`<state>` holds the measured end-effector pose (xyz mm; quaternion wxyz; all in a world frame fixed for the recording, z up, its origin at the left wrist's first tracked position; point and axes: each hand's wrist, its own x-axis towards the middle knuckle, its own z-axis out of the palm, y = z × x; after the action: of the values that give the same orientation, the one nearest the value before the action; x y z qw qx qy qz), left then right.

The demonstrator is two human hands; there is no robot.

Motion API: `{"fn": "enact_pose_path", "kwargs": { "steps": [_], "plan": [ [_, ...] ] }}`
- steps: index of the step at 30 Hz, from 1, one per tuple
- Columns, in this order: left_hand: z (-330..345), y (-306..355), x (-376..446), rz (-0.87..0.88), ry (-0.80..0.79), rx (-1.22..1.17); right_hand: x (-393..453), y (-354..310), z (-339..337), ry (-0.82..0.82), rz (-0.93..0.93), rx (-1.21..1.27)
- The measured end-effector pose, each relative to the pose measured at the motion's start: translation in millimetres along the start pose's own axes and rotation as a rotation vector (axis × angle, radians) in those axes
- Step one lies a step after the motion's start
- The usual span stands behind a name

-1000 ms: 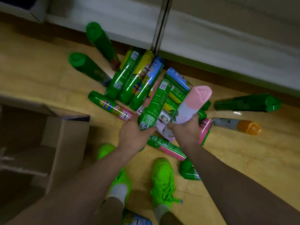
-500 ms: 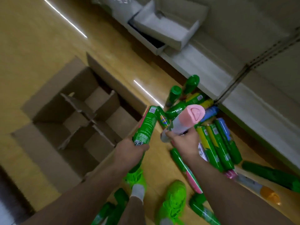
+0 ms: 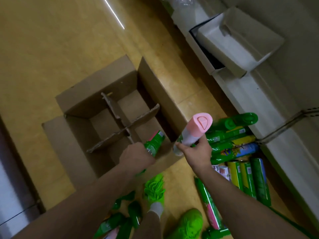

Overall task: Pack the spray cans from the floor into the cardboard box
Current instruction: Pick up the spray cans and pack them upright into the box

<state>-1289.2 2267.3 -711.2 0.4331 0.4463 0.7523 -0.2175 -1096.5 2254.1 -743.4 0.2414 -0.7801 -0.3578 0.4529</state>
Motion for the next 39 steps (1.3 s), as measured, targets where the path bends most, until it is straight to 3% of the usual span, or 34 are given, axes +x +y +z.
{"fn": "enact_pose_path", "kwargs": {
  "steps": [6,10,16,25,30,39],
  "plan": [
    [10,-3,53,0.140,0.033,0.104,37,-12,32,-0.088,-0.042,-0.095],
    [44,-12,73,0.203,0.044,0.170,50,-1,54,-0.052,-0.147,-0.145],
    [83,-14,88,0.222,0.050,0.144,68,17,73,-0.119,-0.144,-0.216],
    [117,-29,96,0.169,0.064,-0.128,71,10,88,-0.254,-0.219,-0.307],
    [120,-47,86,0.115,0.088,-0.397,60,-10,106,-0.354,-0.299,-0.323],
    [112,-139,61,-0.172,0.254,-0.577,5,-52,157,-0.576,-0.385,-0.217]
  ]
}}
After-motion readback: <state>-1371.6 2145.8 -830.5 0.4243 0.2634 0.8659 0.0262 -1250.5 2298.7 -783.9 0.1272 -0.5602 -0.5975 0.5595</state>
